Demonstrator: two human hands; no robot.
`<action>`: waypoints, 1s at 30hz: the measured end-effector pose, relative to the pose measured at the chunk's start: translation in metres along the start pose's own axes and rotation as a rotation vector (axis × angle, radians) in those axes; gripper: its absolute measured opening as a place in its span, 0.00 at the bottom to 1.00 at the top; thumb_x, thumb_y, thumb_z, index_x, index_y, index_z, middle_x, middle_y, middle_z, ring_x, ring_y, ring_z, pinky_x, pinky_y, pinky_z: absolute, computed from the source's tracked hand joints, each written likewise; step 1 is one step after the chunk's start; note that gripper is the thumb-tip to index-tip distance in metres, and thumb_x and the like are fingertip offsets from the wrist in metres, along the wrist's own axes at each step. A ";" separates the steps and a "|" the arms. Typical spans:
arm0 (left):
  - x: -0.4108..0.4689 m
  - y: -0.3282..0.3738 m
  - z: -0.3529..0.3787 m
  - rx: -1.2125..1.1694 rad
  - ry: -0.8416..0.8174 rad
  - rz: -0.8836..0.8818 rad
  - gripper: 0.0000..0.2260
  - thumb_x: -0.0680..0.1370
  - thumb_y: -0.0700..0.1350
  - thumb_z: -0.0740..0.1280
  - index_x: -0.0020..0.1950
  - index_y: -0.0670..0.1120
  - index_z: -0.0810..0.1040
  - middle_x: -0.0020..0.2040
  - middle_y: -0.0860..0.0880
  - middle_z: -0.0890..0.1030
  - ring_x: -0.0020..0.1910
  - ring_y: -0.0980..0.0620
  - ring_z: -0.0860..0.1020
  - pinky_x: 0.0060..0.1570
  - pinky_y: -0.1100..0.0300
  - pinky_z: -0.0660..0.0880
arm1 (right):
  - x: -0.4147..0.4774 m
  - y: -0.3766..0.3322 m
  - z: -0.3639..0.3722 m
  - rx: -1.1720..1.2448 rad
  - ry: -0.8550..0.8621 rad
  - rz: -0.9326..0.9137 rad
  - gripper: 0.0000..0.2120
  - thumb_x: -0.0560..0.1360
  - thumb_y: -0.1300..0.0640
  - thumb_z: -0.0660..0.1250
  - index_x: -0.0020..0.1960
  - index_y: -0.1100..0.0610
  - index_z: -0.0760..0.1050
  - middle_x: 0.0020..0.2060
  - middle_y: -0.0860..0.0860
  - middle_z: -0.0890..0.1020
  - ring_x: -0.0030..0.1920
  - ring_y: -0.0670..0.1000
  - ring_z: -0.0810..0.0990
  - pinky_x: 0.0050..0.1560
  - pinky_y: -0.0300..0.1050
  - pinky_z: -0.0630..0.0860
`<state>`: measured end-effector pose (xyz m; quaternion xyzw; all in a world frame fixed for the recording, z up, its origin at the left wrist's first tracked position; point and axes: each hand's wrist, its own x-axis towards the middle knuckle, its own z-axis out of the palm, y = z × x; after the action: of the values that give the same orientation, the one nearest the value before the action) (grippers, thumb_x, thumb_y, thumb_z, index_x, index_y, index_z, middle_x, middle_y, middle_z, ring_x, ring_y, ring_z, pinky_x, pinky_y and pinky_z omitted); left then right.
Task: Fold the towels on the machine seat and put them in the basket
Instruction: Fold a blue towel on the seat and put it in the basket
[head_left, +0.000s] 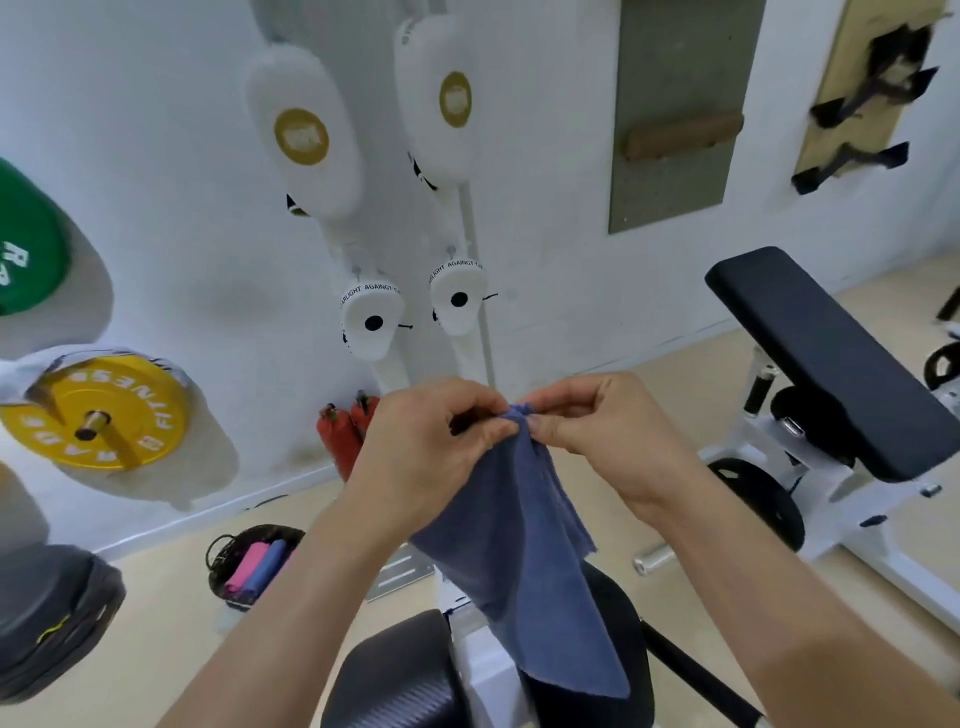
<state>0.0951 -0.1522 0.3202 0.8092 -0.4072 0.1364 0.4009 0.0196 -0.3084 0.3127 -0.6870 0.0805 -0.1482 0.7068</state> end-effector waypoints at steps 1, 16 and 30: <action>-0.002 0.002 -0.003 0.017 -0.001 0.005 0.05 0.70 0.45 0.75 0.42 0.54 0.83 0.36 0.62 0.80 0.39 0.64 0.78 0.40 0.73 0.70 | -0.001 -0.001 0.001 -0.011 -0.012 0.000 0.05 0.69 0.68 0.74 0.43 0.62 0.83 0.35 0.50 0.85 0.38 0.42 0.83 0.39 0.30 0.75; -0.005 0.020 -0.019 0.197 -0.037 0.044 0.06 0.69 0.47 0.76 0.38 0.52 0.80 0.32 0.56 0.78 0.31 0.61 0.73 0.32 0.70 0.66 | -0.015 -0.019 0.004 -0.277 -0.146 -0.044 0.10 0.66 0.67 0.76 0.45 0.56 0.83 0.42 0.55 0.85 0.48 0.52 0.83 0.53 0.43 0.80; -0.039 -0.028 -0.025 0.580 -0.199 0.303 0.09 0.69 0.55 0.69 0.37 0.50 0.82 0.47 0.51 0.76 0.51 0.49 0.68 0.45 0.53 0.69 | -0.012 -0.012 -0.035 -0.333 0.007 -0.013 0.13 0.71 0.75 0.62 0.43 0.60 0.79 0.39 0.57 0.82 0.42 0.51 0.80 0.46 0.44 0.82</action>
<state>0.0947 -0.1022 0.2997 0.8291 -0.5044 0.2248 0.0875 -0.0035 -0.3376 0.3223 -0.7947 0.1020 -0.1398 0.5818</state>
